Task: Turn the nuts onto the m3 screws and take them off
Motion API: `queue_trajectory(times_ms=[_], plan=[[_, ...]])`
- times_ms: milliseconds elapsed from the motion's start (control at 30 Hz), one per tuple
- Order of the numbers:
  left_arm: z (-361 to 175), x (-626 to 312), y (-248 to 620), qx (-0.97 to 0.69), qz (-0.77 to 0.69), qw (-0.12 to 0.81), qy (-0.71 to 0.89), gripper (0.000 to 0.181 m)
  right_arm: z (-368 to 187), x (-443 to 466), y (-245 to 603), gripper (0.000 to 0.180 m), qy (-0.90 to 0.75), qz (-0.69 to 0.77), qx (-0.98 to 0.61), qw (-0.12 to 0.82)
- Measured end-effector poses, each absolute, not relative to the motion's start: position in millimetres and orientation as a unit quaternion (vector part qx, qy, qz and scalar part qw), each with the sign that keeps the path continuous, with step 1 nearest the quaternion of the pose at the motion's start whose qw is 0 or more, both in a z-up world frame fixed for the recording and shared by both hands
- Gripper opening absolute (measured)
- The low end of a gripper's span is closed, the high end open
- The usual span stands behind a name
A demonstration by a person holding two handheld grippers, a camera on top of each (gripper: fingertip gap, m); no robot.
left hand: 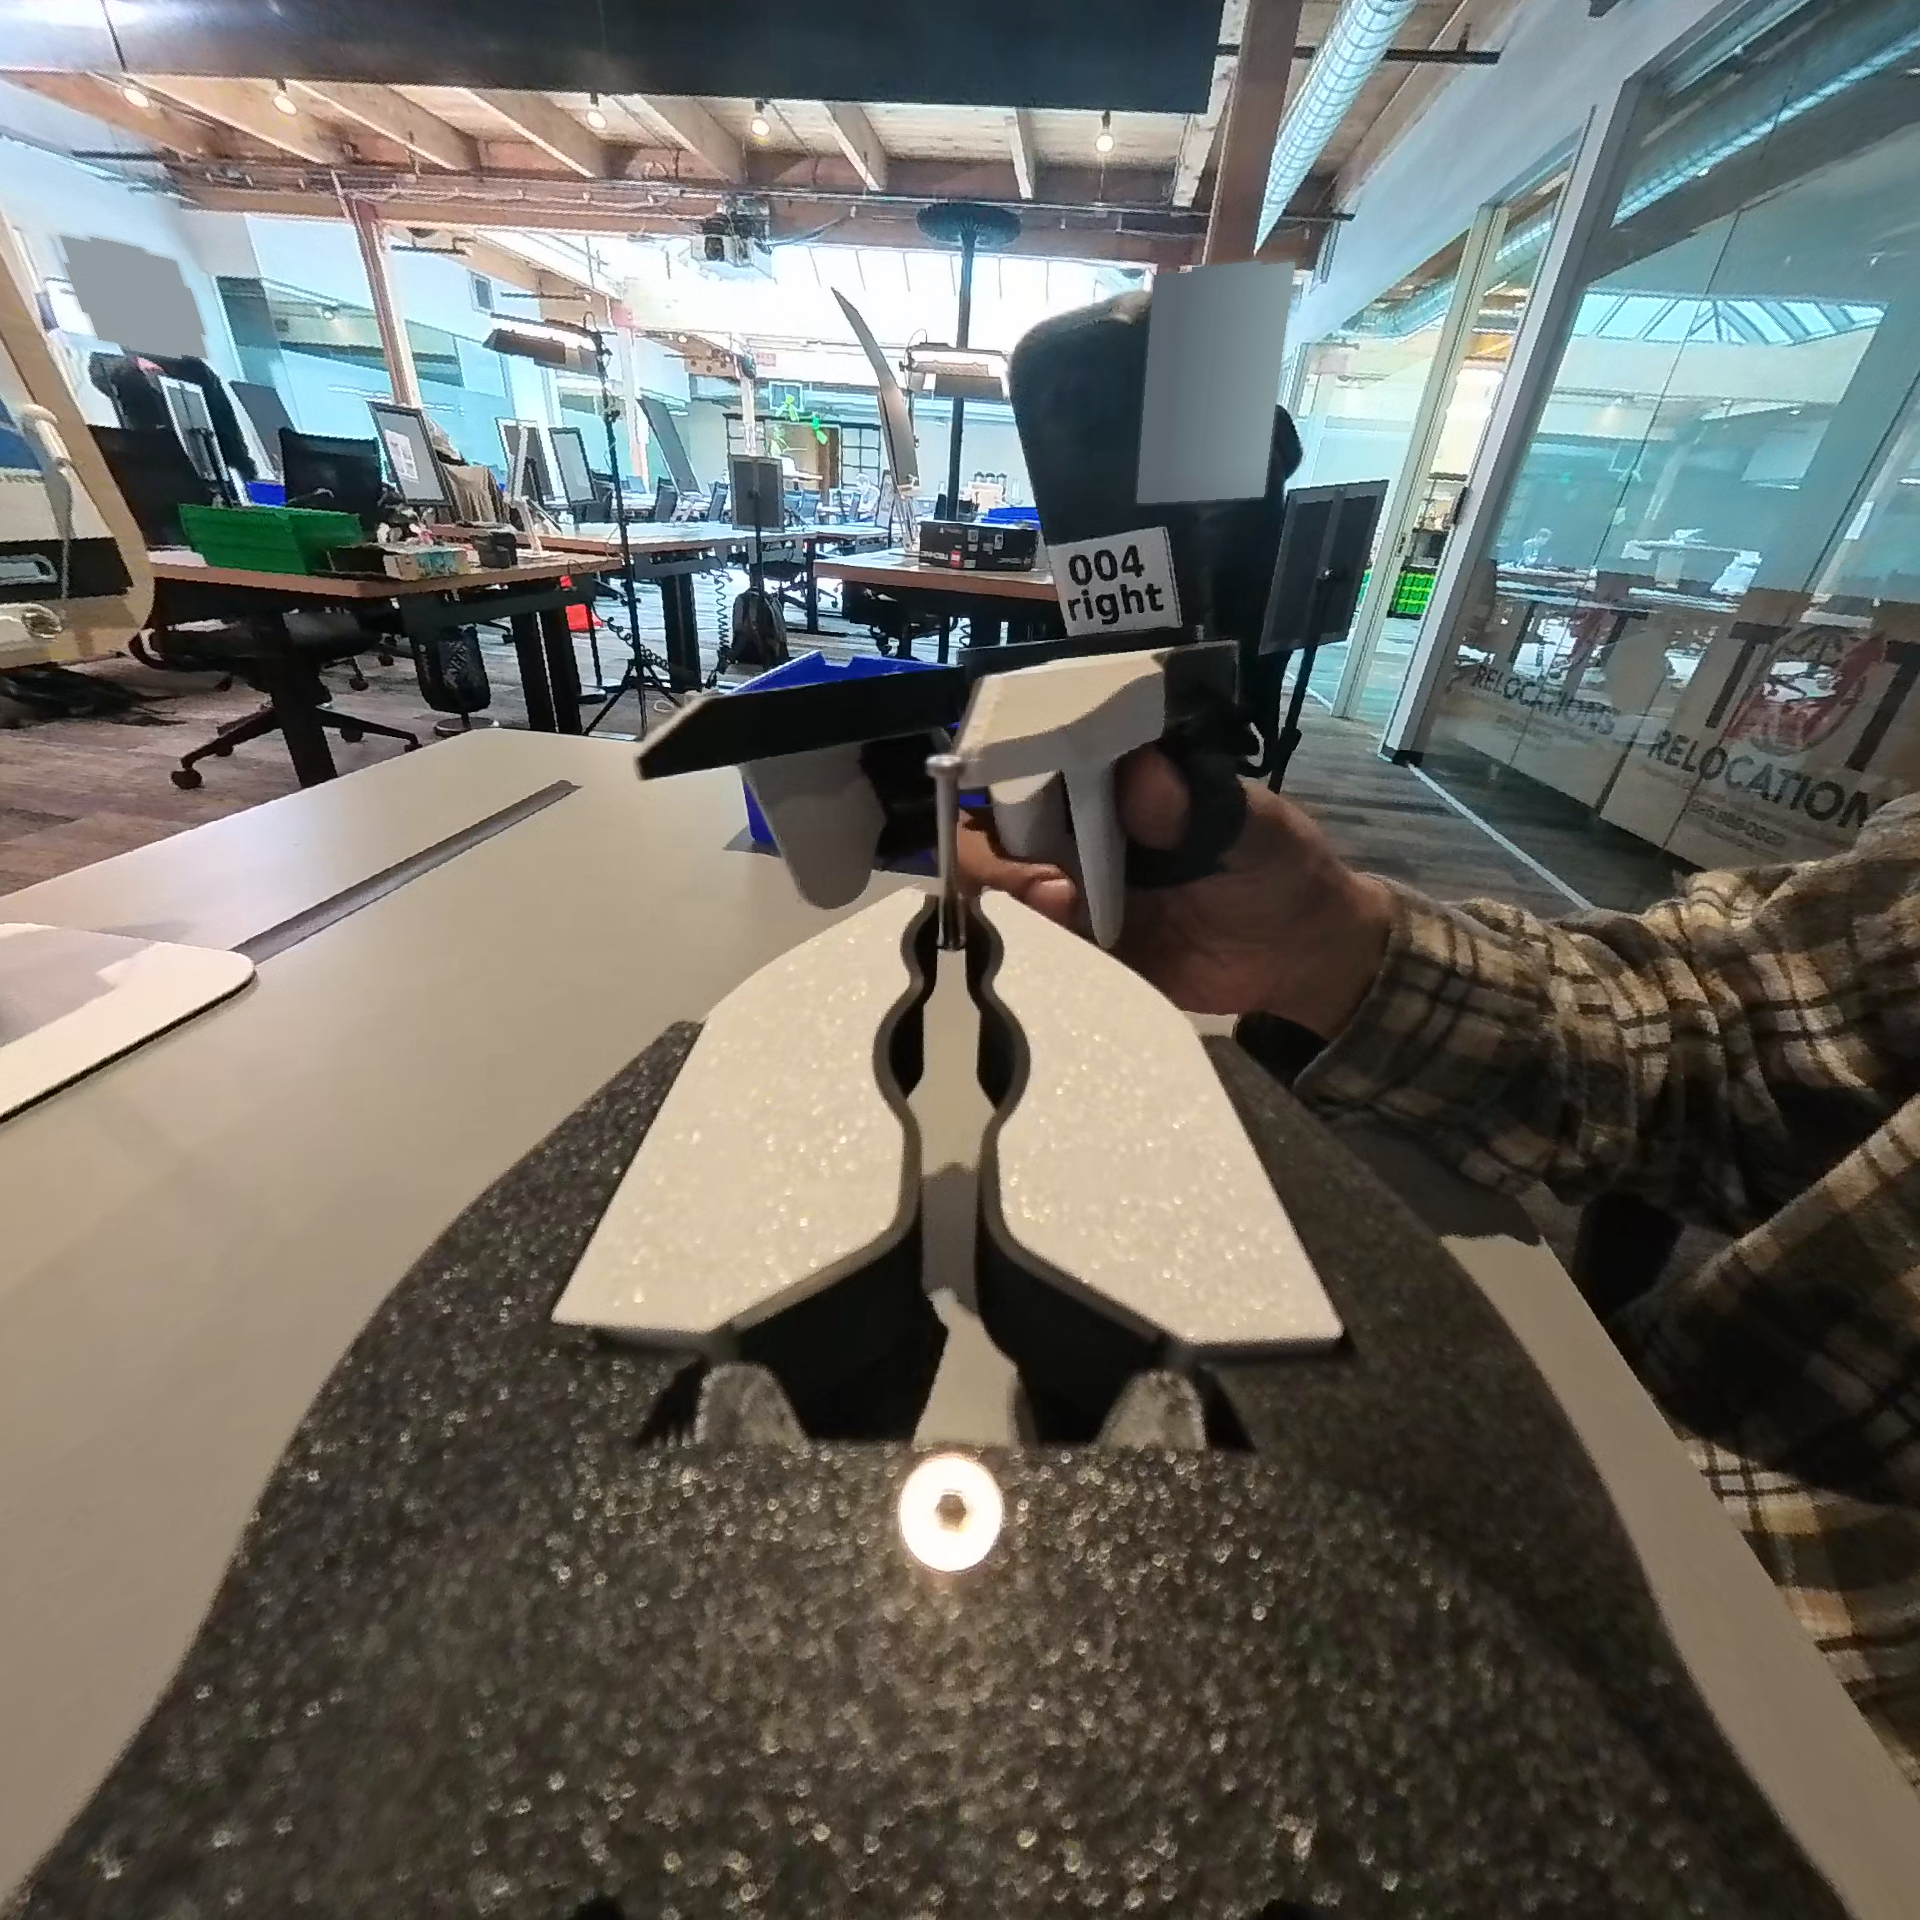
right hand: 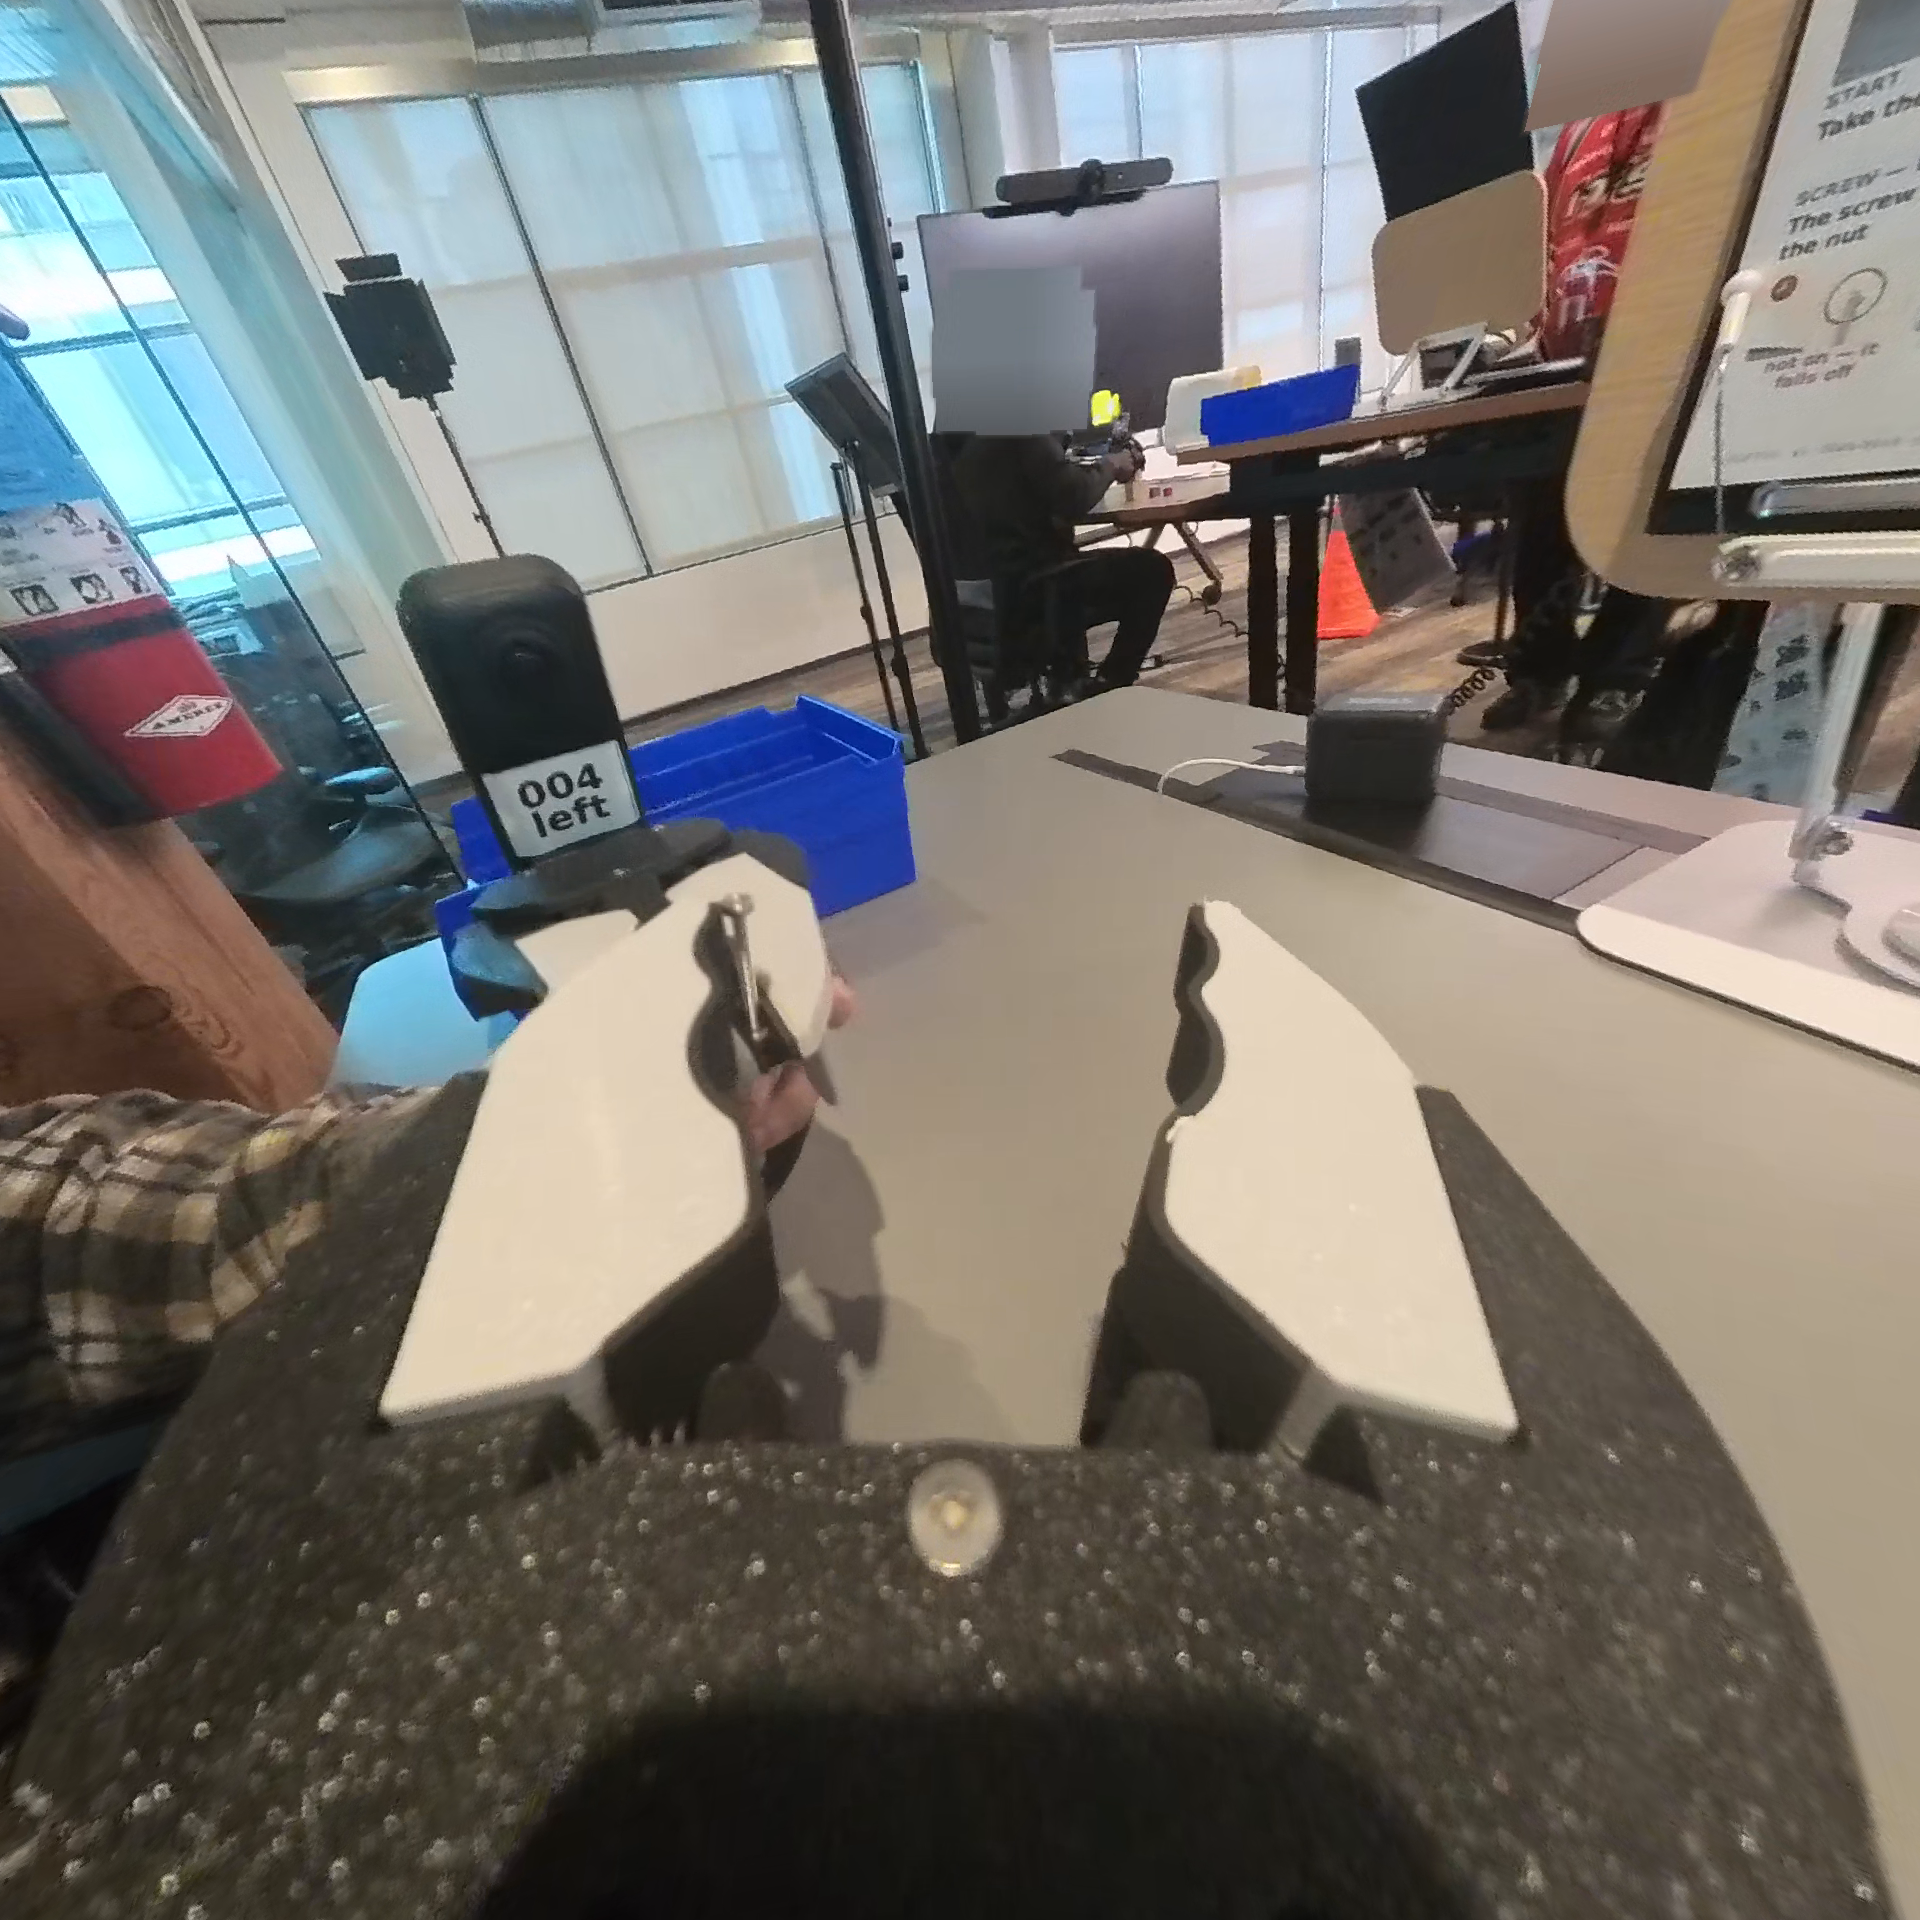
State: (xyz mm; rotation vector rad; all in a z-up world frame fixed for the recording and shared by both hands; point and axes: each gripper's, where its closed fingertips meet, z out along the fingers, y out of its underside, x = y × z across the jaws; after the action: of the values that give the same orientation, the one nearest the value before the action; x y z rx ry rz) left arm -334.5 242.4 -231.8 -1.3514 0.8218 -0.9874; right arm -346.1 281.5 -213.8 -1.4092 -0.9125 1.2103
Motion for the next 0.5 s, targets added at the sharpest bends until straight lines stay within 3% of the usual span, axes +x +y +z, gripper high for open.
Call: queue_trajectory(times_ms=[233, 333, 500], plan=[[-231.5, -334.7, 242.3, -0.582, -0.424, 0.597, 0.354, 0.004, -208.6, -343.5, 275.6, 0.077, -0.386, 0.505, -0.576, 0.514], [-231.0, -336.2, 243.2, -0.582, -0.422, 0.599, 0.352, 0.004, -205.3, -341.3, 263.7, 0.057, -0.391, 0.521, -0.566, 0.505], [-232.0, -334.9, 243.3, -0.584, -0.419, 0.599, 0.353, 0.004, -198.7, -343.4, 246.4, 0.038, -0.402, 0.52, -0.556, 0.509]])
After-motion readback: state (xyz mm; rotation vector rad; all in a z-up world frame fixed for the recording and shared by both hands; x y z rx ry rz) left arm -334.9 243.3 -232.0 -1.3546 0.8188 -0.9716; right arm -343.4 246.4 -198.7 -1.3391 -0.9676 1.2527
